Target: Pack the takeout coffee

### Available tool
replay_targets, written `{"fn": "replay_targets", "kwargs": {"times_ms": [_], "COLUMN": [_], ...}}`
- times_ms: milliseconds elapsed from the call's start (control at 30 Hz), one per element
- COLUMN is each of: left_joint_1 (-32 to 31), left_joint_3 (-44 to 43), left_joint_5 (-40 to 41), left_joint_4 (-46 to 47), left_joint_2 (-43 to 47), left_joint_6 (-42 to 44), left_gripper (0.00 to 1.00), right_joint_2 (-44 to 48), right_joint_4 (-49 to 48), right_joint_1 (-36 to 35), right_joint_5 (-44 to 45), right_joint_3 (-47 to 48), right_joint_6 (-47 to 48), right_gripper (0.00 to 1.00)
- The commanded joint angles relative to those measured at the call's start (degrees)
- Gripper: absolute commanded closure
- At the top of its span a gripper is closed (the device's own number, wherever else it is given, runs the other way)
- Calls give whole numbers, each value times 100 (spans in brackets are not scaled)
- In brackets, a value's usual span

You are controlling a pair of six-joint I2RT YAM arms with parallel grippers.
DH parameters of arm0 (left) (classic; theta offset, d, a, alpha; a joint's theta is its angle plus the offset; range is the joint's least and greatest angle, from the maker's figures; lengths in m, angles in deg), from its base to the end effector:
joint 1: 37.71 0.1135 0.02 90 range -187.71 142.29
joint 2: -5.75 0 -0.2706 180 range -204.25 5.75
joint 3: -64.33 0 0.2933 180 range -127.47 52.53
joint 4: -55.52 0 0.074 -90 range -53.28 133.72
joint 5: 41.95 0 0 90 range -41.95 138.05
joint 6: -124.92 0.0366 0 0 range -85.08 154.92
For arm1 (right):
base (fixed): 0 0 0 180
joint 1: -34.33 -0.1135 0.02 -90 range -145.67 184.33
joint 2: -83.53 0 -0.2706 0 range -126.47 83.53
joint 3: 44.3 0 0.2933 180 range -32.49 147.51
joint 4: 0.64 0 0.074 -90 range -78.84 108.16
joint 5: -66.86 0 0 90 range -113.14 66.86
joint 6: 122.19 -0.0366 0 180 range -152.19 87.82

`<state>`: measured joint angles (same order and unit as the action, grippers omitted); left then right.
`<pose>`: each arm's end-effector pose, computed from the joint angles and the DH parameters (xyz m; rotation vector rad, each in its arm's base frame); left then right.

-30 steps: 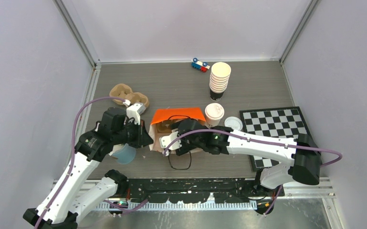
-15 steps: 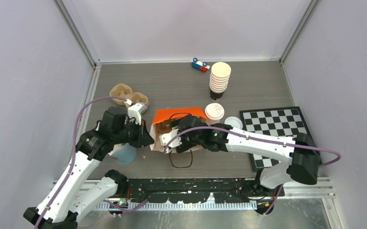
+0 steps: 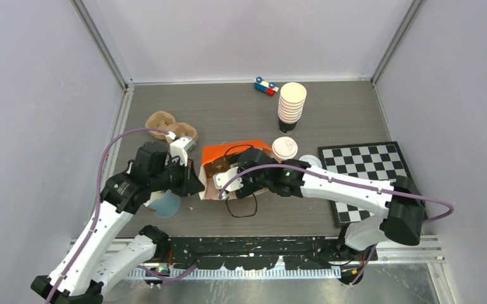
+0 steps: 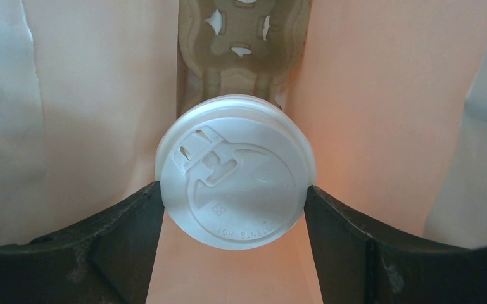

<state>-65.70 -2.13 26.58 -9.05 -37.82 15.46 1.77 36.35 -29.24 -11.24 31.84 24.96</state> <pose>0.1481 -0.0939 0.3422 0.3788 2.3582 -0.8426 0.1643 0.3136 0.2782 -1.9464 1.2285 -0.1828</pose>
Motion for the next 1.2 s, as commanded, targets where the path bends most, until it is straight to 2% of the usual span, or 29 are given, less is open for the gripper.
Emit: {"fn": "replay_targets", "kwargs": {"times_ms": [0, 400, 1167], "left_joint_1": [30, 30, 30], "left_joint_3": [-102, -90, 48], "left_joint_5": [-179, -173, -250], "left_joint_4": [210, 249, 205], "left_joint_2": [69, 104, 257], "left_joint_6": [70, 5, -236], "left_gripper": [100, 100, 100], "right_joint_2": [20, 313, 305], "right_joint_4": [-93, 430, -27], "right_joint_1": [16, 17, 8], "right_joint_5": [39, -127, 221], "right_joint_3": [136, 48, -354], "right_joint_6": [193, 424, 666], "right_gripper": [27, 28, 28]}}
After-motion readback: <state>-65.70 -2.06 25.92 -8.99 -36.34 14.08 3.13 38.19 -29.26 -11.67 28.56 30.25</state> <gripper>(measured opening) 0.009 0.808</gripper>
